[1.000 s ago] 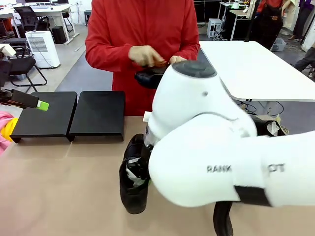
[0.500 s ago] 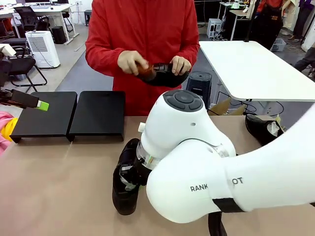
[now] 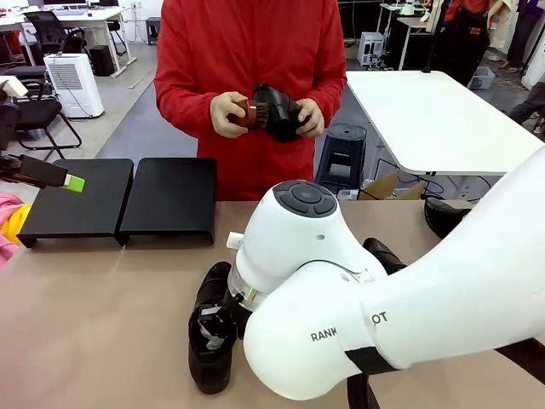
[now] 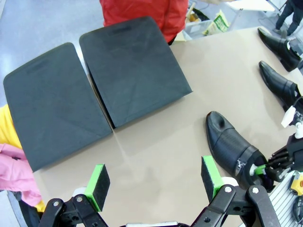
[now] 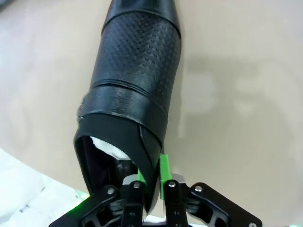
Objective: Organize the shoes by placing them on the stand.
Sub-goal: Pick up one Shoe and place it in the middle of the table, then place the Shoe from the middle of the table onto the Shoes Stand.
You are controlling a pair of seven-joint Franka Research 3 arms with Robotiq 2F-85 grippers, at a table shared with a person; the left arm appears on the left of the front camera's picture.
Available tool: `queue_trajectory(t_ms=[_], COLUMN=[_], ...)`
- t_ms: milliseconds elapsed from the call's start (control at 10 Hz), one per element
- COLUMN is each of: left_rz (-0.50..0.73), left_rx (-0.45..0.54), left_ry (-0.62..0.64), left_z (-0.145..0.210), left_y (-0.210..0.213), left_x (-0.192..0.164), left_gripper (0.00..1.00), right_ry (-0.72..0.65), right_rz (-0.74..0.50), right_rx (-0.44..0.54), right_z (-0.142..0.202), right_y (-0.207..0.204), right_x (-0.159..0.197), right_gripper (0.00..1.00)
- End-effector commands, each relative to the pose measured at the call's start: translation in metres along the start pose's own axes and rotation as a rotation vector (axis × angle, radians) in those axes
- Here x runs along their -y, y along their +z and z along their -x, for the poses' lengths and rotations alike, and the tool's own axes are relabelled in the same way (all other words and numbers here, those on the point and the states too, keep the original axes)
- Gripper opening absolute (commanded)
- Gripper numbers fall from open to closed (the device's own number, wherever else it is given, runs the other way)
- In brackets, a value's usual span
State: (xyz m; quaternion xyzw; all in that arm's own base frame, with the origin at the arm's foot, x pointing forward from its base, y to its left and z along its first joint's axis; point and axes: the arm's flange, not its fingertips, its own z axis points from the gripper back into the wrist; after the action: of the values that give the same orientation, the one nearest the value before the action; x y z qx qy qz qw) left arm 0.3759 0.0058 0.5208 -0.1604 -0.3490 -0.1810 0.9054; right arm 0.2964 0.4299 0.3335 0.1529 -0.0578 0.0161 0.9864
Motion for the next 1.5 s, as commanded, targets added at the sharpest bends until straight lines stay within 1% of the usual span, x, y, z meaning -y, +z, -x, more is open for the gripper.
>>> queue_trajectory(t_ms=[0, 200, 300, 500, 600, 700, 1400], left_rz=[0.015, 0.015, 0.015, 0.015, 0.015, 0.015, 0.015], left_rx=[0.006, 0.006, 0.006, 0.006, 0.006, 0.006, 0.006], left_ry=[-0.008, -0.008, -0.008, -0.008, -0.008, -0.008, -0.008], left_z=[0.0, 0.0, 0.0, 0.0, 0.0, 0.0, 0.0], left_y=[0.0, 0.0, 0.0, 0.0, 0.0, 0.0, 0.0], left_x=[-0.002, -0.002, -0.002, -0.002, -0.002, -0.002, -0.002], left_gripper=[1.0, 1.0, 1.0, 1.0, 1.0, 1.0, 1.0], right_ry=[0.042, 0.044, 0.038, 0.025, 0.078, 0.025, 0.025], right_rz=[-0.015, -0.01, -0.009, 0.005, -0.032, 0.001, 0.001], right_rx=[-0.023, -0.024, -0.012, -0.01, -0.023, 0.0, 0.0], right_z=[-0.008, -0.007, -0.007, -0.009, -0.011, -0.009, -0.009], right_y=[0.006, 0.01, 0.017, 0.038, 0.064, 0.02, 0.02], right_x=[-0.004, -0.004, -0.003, 0.003, 0.02, -0.002, -0.002], right_gripper=[0.54, 0.93, 1.0, 1.0, 1.0, 1.0, 1.0])
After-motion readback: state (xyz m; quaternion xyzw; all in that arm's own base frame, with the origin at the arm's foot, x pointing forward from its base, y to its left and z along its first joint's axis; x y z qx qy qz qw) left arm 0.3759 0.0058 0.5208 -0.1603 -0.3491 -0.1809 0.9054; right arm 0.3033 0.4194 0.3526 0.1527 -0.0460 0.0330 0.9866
